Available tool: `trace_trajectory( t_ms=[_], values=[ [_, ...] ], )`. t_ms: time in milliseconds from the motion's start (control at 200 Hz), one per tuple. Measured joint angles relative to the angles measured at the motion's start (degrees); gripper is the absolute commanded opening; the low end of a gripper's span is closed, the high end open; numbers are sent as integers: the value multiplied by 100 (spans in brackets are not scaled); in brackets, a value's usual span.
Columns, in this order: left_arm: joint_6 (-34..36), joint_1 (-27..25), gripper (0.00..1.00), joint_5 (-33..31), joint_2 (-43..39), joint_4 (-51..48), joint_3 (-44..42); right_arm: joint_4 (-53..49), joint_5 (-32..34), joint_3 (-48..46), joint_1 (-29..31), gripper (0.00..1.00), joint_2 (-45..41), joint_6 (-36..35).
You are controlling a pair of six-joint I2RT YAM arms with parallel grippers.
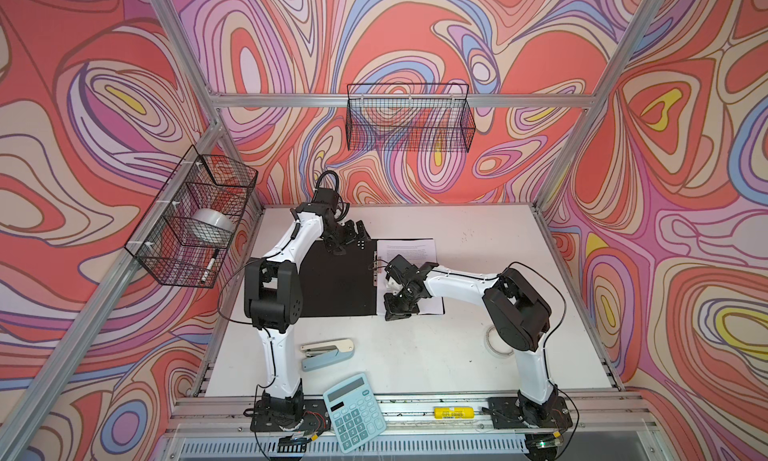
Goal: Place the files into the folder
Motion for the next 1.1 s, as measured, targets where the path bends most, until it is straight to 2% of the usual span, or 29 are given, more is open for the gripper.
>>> trace_trajectory(
  t_ms=[301, 561, 721, 811, 937, 1102],
  values=[
    [-9, 0, 100, 46, 0, 17, -74, -166, 28, 173, 7, 16, 74, -109],
    [7, 0, 100, 52, 0, 11, -81, -302, 9, 181, 9, 22, 33, -199],
    [109, 0, 100, 33, 0, -61, 131, -752, 122, 391, -103, 26, -280, -271],
    [179, 0, 100, 22, 0, -90, 319, -743, 186, 474, -396, 27, -658, -267],
    [245, 0, 100, 15, -2, -68, 354, -577, 356, 481, -1228, 26, -1167, -223],
    [275, -7, 100, 39, -22, 24, 105, -142, 656, 498, -2354, 27, -1091, -151]
  ],
)
